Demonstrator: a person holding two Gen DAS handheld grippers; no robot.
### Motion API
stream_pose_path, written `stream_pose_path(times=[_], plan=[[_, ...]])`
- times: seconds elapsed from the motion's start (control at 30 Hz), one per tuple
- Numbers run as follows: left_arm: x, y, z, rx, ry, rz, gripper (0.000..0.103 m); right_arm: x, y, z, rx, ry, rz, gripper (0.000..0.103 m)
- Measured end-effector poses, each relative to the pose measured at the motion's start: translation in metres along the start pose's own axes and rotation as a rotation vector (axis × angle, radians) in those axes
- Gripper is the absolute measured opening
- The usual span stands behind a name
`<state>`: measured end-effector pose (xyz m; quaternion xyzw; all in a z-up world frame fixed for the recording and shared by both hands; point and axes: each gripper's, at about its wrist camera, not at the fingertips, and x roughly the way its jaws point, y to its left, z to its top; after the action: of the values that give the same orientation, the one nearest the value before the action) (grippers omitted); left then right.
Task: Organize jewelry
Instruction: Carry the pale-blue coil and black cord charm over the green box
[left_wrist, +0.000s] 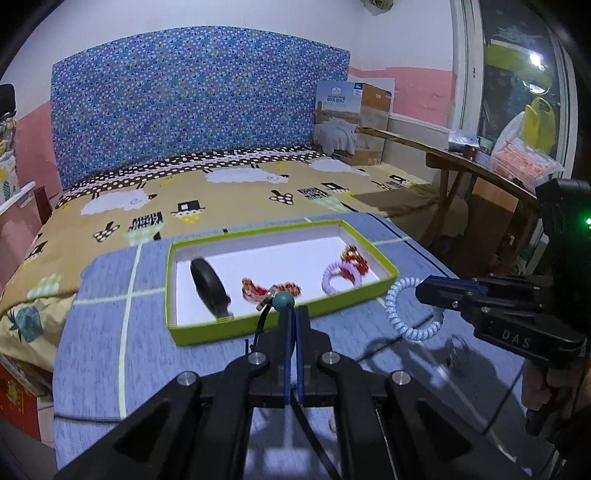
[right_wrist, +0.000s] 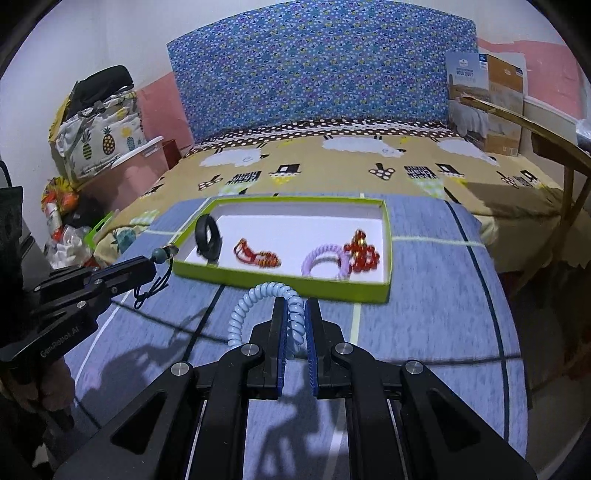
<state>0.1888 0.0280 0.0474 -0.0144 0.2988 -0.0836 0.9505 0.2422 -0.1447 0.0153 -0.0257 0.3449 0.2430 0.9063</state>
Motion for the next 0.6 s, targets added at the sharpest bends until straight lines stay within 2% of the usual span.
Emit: stream_pose_path(times=[0.23, 0.6], plan=[[0.028, 0.006, 0.028, 0.011, -0.017, 0.003, 0.002, 0.03, -0.009, 0.034, -0.012, 0.002, -0.025, 0.009], [0.092, 0.024, 0.05, -0.003, 0.045, 0.035, 0.002, 0.089, -0.047, 0.068, 0.062, 0.05, -0.046, 0.01]])
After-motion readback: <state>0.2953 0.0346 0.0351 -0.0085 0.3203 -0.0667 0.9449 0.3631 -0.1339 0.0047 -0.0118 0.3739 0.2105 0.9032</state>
